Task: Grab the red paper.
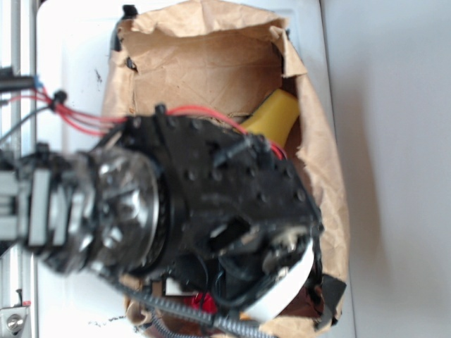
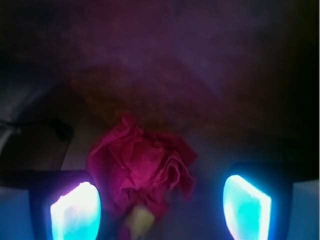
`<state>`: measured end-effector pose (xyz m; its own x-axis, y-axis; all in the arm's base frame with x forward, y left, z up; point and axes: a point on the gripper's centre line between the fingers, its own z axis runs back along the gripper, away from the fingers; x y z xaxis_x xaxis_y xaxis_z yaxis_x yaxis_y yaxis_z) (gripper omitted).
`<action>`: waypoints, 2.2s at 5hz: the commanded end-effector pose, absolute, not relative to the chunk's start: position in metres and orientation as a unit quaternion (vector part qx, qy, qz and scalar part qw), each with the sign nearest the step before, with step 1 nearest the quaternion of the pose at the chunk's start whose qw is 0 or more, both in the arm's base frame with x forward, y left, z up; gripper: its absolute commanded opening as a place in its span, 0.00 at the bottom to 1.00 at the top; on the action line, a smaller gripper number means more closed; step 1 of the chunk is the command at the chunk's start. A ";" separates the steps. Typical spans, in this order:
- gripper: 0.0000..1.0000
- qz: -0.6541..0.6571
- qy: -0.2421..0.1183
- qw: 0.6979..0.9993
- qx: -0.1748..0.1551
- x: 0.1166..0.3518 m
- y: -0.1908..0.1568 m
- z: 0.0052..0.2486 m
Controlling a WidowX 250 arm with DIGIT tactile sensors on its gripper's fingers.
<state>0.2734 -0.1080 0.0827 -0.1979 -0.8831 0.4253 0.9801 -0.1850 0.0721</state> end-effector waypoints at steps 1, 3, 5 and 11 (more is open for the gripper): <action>1.00 -0.791 -0.159 0.563 -0.180 0.258 -0.141 0.091; 1.00 -0.784 -0.113 0.570 -0.218 0.266 -0.148 0.058; 1.00 -0.770 -0.103 0.581 -0.241 0.274 -0.144 0.047; 0.00 -0.780 -0.143 0.568 -0.220 0.251 -0.151 0.070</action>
